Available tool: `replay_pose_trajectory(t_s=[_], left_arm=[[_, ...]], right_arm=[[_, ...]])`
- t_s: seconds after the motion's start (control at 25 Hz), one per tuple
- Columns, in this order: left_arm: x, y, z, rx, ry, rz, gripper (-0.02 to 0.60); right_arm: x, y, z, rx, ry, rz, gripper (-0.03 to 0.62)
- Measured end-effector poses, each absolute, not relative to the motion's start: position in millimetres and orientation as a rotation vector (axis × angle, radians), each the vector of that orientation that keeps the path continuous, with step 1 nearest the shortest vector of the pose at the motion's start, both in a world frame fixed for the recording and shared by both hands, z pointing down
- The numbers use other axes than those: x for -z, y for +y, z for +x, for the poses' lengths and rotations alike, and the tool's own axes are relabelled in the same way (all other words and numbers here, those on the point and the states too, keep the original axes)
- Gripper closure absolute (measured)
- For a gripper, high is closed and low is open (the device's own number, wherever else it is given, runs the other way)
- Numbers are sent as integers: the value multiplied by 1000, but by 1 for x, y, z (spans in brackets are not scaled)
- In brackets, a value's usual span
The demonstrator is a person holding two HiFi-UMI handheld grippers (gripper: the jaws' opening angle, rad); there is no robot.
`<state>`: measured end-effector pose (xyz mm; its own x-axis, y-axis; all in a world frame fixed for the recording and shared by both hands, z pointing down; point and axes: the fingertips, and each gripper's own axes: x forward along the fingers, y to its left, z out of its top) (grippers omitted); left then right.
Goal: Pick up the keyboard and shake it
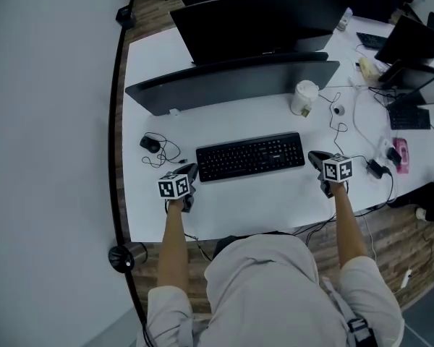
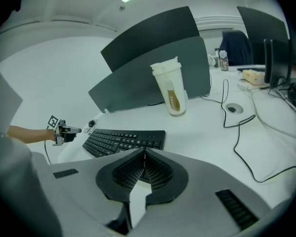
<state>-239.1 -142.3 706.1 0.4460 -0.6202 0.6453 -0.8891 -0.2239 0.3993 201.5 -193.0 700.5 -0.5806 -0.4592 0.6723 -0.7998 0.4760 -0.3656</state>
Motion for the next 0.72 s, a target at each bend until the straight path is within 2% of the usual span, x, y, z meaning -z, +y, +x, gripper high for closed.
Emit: replay_pose_trajectory(t_s=[0.32,0.72], left_arm=[[-725,-161,-247,-364,-1214,1839,552],[-745,-154,-238,-332,-1055,1778,354]], right_arm=[[-721,-215,195,-1065,-2188,1008,551],[-746,-219,201,-1201,-2166,932,414]])
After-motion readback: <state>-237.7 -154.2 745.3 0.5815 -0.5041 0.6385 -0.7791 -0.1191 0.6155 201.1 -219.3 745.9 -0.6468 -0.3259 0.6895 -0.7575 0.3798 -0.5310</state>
